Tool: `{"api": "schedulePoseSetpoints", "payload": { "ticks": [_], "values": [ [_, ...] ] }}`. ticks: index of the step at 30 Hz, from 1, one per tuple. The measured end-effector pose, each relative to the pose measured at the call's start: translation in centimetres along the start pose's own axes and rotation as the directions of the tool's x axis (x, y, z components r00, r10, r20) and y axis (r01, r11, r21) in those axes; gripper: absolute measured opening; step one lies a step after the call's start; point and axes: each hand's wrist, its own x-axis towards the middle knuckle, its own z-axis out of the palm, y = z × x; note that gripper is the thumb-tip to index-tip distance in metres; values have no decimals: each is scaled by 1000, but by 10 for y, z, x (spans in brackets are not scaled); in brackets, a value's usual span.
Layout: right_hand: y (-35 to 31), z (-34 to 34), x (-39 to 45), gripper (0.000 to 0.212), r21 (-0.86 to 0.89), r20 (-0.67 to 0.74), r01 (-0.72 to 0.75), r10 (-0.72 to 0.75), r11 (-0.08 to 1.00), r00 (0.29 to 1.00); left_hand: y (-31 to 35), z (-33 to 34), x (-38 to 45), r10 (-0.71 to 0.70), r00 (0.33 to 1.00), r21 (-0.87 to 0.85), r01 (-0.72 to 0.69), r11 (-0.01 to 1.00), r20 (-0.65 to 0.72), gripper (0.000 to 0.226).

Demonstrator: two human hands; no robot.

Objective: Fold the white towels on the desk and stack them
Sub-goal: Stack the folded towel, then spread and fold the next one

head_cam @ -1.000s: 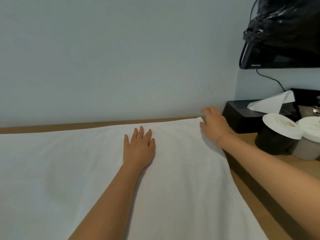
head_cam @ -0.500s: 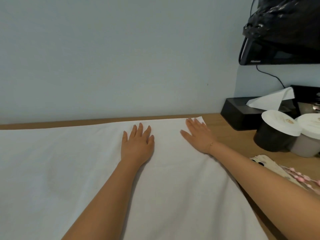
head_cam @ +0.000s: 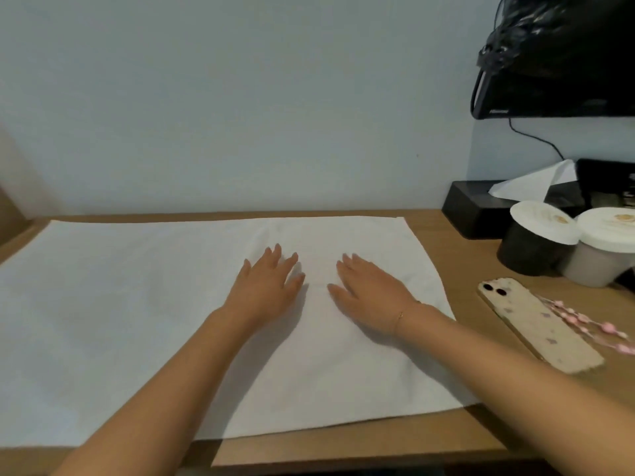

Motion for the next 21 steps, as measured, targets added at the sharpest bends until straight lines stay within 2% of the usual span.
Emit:
{"api": "schedulePoseSetpoints", "payload": {
  "ticks": [2,7,12,16,19,21],
  "values": [
    [-8,13,-18,70,-42,31,24,-23,999,999,-3,14,-18,-11,999,57,9,998,32,57],
    [33,13,-44,73,-98,14,-136,138,986,990,-13,23,-20,-6,1000,76,7,997,-13,58],
    [77,7,-76,71,-17,5,-255,255,967,967,-12,20,-22,1,1000,82,-2,997,3,58],
    [72,-3,-88,68,8,-30,-287,287,958,957,-1,12,-34,-34,999,2,34,999,-26,55],
    [42,0,-95,78,-2,-193,-209,205,978,960,15,18,-53,19,997,27,-18,999,-71,57],
    [20,10,-102,76,70,-148,-117,127,991,981,24,29,-65,67,997,84,-64,994,-39,58]
  ]
}}
